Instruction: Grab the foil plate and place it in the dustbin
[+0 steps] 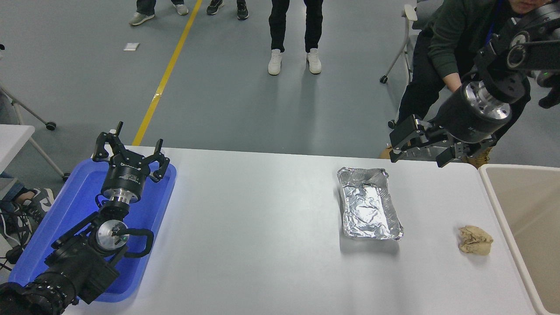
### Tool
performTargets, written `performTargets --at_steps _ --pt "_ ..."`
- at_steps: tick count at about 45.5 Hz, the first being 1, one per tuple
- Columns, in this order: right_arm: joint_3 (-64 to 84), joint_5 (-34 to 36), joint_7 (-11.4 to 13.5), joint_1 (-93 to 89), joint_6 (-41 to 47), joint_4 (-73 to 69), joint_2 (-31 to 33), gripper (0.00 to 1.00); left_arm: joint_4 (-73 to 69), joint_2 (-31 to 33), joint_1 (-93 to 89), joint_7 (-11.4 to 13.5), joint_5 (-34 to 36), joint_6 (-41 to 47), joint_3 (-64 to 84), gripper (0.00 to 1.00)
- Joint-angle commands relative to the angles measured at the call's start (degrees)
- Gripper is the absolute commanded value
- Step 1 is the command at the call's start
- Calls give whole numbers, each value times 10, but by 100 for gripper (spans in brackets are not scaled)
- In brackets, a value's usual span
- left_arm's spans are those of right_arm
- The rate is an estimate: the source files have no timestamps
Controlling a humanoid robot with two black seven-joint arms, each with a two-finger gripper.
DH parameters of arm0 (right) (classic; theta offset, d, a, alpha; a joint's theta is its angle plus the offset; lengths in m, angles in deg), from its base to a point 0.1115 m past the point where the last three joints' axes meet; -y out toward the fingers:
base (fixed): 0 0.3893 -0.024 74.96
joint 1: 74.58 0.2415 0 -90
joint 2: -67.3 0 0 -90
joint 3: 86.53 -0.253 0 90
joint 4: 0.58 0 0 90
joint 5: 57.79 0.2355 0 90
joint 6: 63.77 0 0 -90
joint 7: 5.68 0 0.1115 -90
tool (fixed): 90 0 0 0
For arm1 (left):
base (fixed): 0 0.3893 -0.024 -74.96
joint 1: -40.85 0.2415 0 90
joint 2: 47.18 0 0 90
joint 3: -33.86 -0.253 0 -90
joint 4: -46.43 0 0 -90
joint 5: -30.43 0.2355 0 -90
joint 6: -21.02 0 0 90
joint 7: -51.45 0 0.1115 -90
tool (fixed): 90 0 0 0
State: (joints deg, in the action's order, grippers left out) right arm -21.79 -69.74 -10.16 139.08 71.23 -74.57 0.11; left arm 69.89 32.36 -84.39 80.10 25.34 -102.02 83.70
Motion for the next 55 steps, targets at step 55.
performTargets --at_steps 55 --pt "3 1 -1 -14 0 7 -8 100 0 0 0 0 1 0 0 100"
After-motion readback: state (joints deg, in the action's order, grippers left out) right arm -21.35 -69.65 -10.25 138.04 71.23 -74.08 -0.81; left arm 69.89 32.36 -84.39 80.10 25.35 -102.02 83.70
